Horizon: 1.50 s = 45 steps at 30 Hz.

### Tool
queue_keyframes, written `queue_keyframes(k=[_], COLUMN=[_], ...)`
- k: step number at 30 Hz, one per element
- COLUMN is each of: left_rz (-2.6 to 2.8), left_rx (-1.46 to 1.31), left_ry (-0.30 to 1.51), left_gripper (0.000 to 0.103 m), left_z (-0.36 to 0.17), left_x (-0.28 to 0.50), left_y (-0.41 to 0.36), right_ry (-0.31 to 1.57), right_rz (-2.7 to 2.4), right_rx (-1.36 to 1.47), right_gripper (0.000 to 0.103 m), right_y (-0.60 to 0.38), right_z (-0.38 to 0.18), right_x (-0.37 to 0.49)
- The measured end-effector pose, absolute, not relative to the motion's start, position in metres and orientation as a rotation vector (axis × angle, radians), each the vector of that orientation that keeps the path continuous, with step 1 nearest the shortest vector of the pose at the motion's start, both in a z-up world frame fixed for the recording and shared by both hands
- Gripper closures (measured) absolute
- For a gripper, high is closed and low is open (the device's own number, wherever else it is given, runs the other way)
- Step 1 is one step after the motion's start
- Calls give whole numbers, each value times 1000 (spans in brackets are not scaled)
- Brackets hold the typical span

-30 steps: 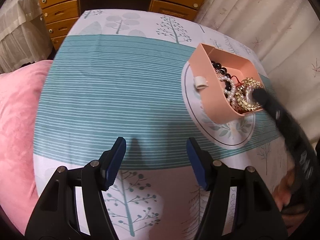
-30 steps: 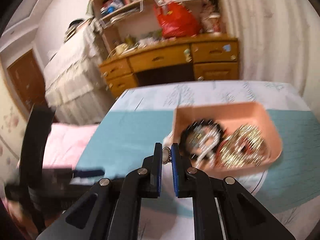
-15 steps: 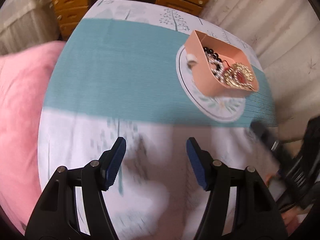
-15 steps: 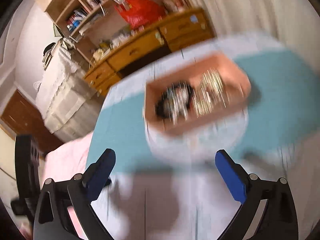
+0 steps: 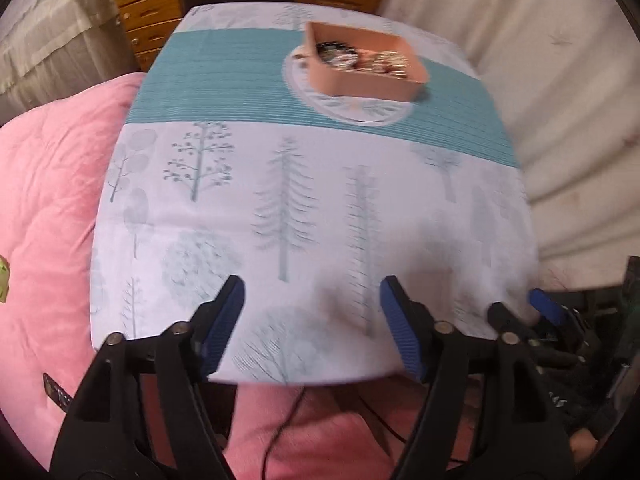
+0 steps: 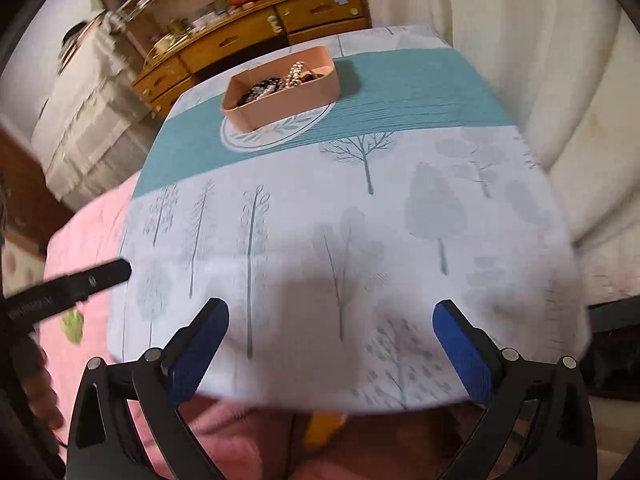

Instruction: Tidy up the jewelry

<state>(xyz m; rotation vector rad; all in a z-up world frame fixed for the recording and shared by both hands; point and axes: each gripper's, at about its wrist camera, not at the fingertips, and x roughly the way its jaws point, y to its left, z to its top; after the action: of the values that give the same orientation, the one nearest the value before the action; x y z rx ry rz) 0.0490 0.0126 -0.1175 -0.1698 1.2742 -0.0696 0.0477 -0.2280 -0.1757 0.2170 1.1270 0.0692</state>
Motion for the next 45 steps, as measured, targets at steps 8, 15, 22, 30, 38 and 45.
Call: queue_keyframes(k=[8,15,22,30,38,45], left_rz=[-53,32,101,164,152,119], left_rx=[-176,-137,-54,-93,-91,-77], left_ry=[1113,1061,991,974,997,1014], left_gripper=[21,16,0,0,0,0], left_z=[-68,-61,-53,-45,-45,-48], left_x=[39,36,34,42,49,47], left_y=[-13,-25,-41,-32,-33,-39], right_ry=[1071,1020,913,870,902,919], right_rz=[148,194,136,161,178,152], right_rx=[263,230,131,1,37,64], right_gripper=[0,0,0,0,0,0], right_y=[-240,-237,-237,-218,-222,-228], right_z=[-119,-71,-43,-26,-24,-30], right_x=[23,21,21,29,40,35])
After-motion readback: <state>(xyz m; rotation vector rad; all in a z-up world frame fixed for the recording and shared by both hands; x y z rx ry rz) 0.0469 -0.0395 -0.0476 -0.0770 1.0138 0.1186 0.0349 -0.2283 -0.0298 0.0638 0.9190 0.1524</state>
